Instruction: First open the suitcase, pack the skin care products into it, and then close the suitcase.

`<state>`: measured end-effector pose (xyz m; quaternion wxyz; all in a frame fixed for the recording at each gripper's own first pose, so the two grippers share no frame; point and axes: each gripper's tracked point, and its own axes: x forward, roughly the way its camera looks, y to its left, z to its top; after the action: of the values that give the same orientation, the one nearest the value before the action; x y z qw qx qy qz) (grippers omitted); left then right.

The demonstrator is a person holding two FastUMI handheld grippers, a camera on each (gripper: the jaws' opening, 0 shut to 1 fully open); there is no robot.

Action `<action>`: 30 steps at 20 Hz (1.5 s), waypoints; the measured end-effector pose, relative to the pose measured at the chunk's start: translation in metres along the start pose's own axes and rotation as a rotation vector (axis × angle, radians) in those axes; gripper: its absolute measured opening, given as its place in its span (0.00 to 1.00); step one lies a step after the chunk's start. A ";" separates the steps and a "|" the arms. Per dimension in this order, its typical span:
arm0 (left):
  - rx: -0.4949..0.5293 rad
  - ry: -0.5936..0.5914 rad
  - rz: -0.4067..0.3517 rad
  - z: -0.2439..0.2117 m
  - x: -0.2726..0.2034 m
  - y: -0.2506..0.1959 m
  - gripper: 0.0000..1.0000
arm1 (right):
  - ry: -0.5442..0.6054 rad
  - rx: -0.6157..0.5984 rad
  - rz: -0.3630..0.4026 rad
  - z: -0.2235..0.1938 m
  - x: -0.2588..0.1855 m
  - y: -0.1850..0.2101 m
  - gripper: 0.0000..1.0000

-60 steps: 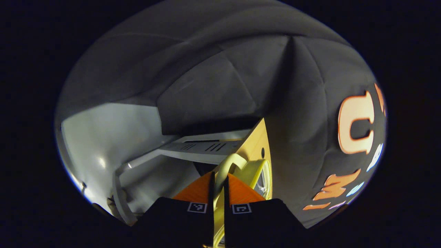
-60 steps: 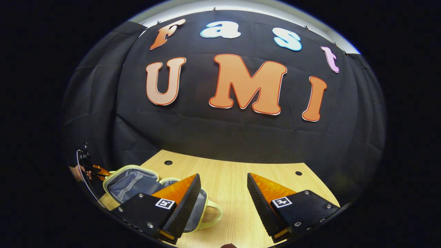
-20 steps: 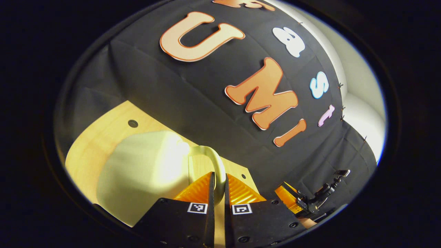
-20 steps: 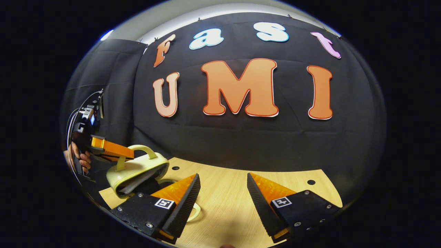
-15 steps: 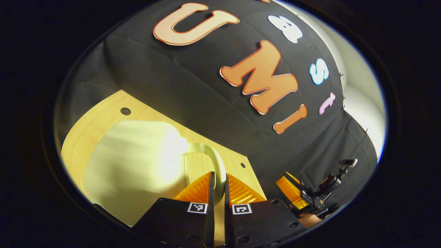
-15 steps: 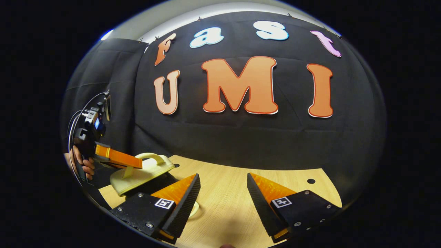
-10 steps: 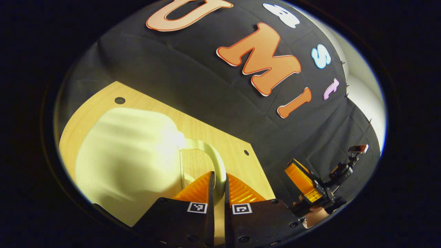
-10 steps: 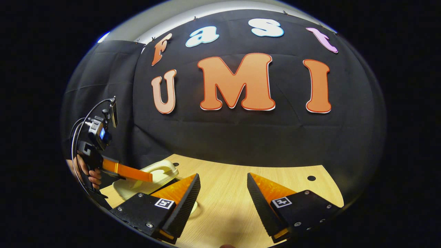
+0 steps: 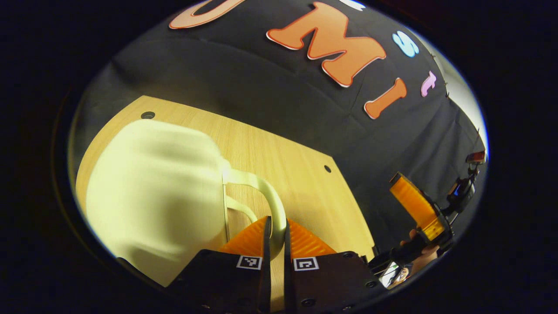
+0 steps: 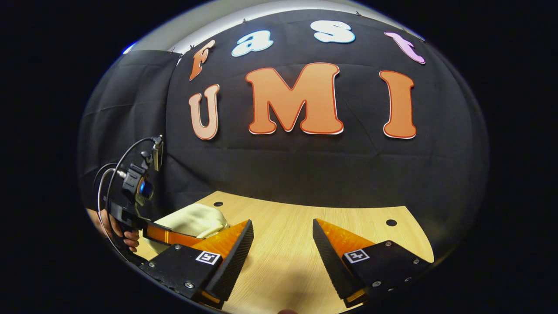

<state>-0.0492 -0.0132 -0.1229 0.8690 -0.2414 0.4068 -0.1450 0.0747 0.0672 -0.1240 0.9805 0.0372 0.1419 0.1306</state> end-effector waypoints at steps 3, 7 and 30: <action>0.046 0.034 0.050 -0.014 0.012 0.004 0.12 | 0.005 -0.005 0.000 -0.003 0.001 0.000 0.88; 0.087 0.079 0.073 -0.027 0.017 -0.002 0.21 | 0.004 -0.003 -0.005 -0.004 -0.002 -0.002 0.88; 0.443 -0.659 0.323 0.099 -0.067 -0.046 0.93 | -0.231 -0.061 -0.136 0.071 -0.031 0.006 0.87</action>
<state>-0.0171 0.0075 -0.0010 0.9949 -0.0154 0.0993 -0.0059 0.0644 0.0626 -0.0474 0.9976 0.0123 0.0260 0.0632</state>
